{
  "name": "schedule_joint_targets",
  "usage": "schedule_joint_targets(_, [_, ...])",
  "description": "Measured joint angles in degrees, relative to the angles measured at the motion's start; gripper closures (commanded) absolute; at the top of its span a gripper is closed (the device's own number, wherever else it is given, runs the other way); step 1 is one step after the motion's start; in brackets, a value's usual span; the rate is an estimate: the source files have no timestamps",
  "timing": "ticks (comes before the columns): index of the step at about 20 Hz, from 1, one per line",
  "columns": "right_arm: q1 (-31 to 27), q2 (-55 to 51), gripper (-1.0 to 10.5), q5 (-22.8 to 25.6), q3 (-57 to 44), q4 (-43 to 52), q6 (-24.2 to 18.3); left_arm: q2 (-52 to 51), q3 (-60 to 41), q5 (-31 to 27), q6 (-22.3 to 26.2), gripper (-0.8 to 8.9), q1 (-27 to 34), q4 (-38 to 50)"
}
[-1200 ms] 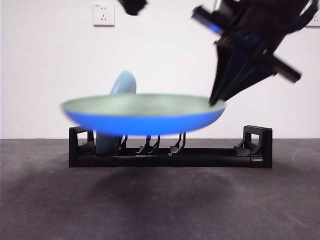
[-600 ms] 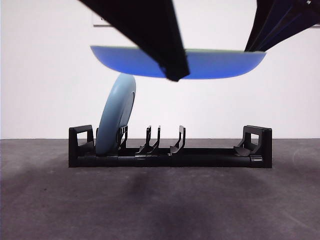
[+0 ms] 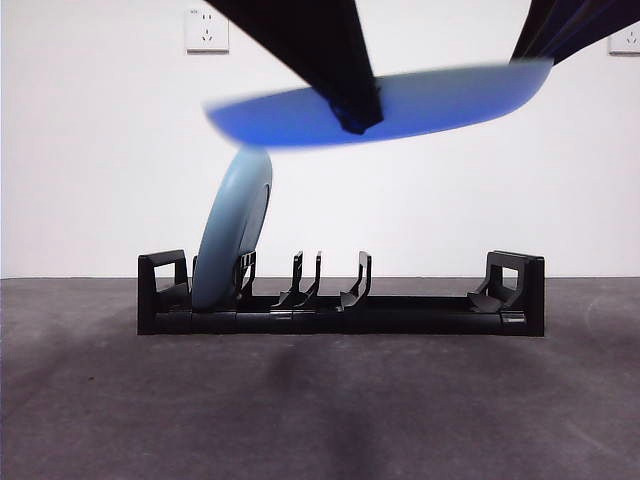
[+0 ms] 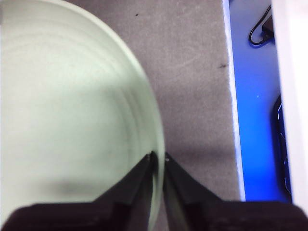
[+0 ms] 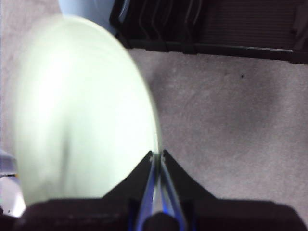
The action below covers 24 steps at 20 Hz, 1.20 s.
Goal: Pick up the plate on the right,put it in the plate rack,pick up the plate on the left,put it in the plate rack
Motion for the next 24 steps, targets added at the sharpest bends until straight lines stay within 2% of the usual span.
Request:
schedule_joint_targets(8, [-0.7,-0.4,9.4,0.1,0.0,-0.3,0.2,-0.1,0.0,-0.2,0.7,8.22,-0.2,0.8])
schedule_joint_targets(9, [-0.9,-0.4,9.1,0.1,0.0,-0.3,0.2,-0.1,0.0,-0.2,0.7,8.22,-0.2,0.9])
schedule_joint_targets(10, [-1.0,-0.5,8.3,0.1,0.0,0.0,0.1,-0.1,0.0,-0.1,0.8,8.22,-0.2,1.1])
schedule_joint_targets(13, [-1.4,-0.7,5.2,-0.1,0.0,2.8,-0.8,0.0,0.0,1.4,0.6,8.22,-0.2,1.6])
schedule_joint_targets(14, [-1.4,-0.9,5.0,0.0,0.0,3.9,-1.0,0.0,0.0,1.6,0.6,8.22,-0.2,1.6])
schedule_joint_targets(19, [-1.6,-3.7,5.1,0.5,0.0,10.1,-1.9,0.1,0.0,1.8,0.6,8.22,0.1,6.9])
schedule_joint_targets(22, [-1.7,-9.2,5.1,7.5,0.0,16.9,-2.0,0.1,0.0,2.2,-2.2,8.22,2.9,15.1])
schedule_joint_targets(24, [-1.7,-13.5,5.1,13.9,0.0,19.8,-2.0,0.1,0.0,6.6,-6.3,8.22,7.2,21.2])
